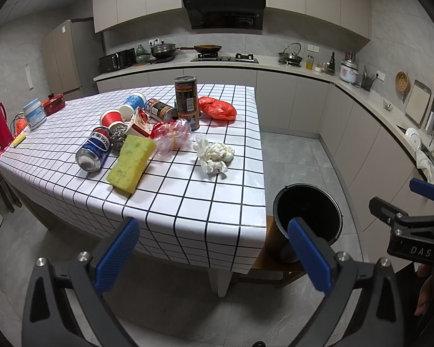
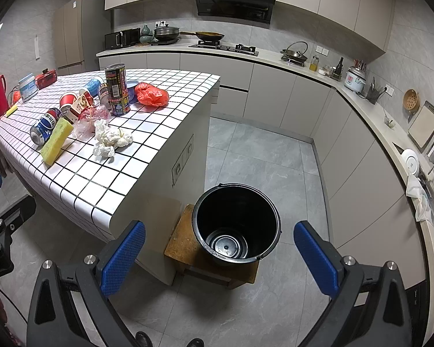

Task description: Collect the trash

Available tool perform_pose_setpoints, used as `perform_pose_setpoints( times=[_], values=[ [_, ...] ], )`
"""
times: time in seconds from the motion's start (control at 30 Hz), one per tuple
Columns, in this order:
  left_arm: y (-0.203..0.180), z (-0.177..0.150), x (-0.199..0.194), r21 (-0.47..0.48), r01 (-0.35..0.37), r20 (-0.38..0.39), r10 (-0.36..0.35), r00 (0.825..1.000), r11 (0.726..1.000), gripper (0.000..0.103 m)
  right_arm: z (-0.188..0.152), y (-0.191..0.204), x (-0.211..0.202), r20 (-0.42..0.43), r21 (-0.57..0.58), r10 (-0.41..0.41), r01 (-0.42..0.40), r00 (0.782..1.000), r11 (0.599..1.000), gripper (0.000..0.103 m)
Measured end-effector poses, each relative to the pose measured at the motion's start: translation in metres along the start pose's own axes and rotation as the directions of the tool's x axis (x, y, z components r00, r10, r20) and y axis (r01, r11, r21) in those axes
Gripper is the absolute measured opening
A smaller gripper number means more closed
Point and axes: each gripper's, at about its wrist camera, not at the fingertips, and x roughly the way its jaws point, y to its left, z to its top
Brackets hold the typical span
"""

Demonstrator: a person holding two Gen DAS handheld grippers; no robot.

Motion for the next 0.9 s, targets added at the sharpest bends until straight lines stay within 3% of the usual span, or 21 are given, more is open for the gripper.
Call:
perform_pose_setpoints(
  times=[0.37, 0.53, 0.8, 0.9],
  values=[
    [0.003, 0.000, 0.003, -0.005, -0.011, -0.003, 0.011, 1.000, 1.000, 0.103, 0.001, 0.001, 0.002, 0.002, -0.002, 0.005, -0.005, 1.000, 1.000, 0.103],
    [0.015, 0.002, 0.009, -0.042, -0.044, -0.009, 0.044, 0.999, 0.998, 0.103, 0.005, 0.001, 0.010, -0.002, -0.006, 0.037, -0.037, 0.999, 0.999, 0.103],
    [0.041, 0.007, 0.024, -0.136, -0.043, -0.046, 0.037, 0.998, 0.990, 0.103, 0.017, 0.000, 0.018, 0.033, -0.025, 0.118, -0.118, 0.992, 0.993, 0.103],
    [0.050, 0.007, 0.029, -0.150, -0.087, -0.046, 0.081, 0.996, 0.985, 0.103, 0.025, 0.005, 0.024, 0.045, -0.045, 0.153, -0.151, 0.987, 0.988, 0.103]
  ],
)
